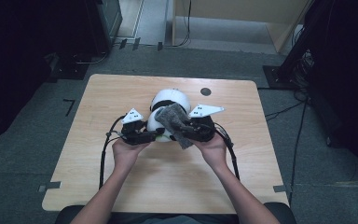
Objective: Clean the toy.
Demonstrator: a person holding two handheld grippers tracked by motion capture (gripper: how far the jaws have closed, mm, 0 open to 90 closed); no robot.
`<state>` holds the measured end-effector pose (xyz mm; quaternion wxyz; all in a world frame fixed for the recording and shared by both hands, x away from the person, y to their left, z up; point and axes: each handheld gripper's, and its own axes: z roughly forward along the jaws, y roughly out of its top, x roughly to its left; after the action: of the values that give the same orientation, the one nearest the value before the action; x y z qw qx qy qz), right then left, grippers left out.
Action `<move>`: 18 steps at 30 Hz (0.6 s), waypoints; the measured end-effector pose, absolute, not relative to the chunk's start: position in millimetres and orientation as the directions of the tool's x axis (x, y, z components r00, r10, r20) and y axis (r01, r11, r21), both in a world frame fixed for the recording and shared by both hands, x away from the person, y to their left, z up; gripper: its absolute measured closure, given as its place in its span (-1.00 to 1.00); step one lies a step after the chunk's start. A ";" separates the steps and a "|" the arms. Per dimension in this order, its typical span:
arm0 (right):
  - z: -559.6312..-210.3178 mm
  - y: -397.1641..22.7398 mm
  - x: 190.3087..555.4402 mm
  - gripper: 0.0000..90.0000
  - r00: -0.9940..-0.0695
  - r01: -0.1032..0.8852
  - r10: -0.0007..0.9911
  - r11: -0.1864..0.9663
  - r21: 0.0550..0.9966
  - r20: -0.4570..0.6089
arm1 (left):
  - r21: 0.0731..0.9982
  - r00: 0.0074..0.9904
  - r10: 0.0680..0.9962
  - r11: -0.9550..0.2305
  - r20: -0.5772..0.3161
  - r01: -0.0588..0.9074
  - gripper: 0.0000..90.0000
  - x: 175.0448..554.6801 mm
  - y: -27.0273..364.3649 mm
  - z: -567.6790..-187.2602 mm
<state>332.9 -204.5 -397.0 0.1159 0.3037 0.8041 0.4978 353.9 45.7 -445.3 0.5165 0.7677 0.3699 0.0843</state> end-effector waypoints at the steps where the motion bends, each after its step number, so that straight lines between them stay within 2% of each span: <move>1: -397.4 -202.3 331.6 0.68 -0.796 0.370 0.595 0.330 0.868 0.112 | 0.855 0.710 0.657 -0.192 -0.253 0.482 -0.06 354.2 46.1 -445.2; 18: -436.7 -168.3 320.3 0.71 -0.854 0.355 0.516 0.480 0.802 0.069 | 0.849 0.666 0.677 -0.114 -0.314 0.516 -0.06 356.5 56.1 -437.2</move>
<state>320.3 -168.3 -436.7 0.0913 0.2547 0.8553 0.4419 356.5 56.1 -437.2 0.5309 0.7423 0.4017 0.0760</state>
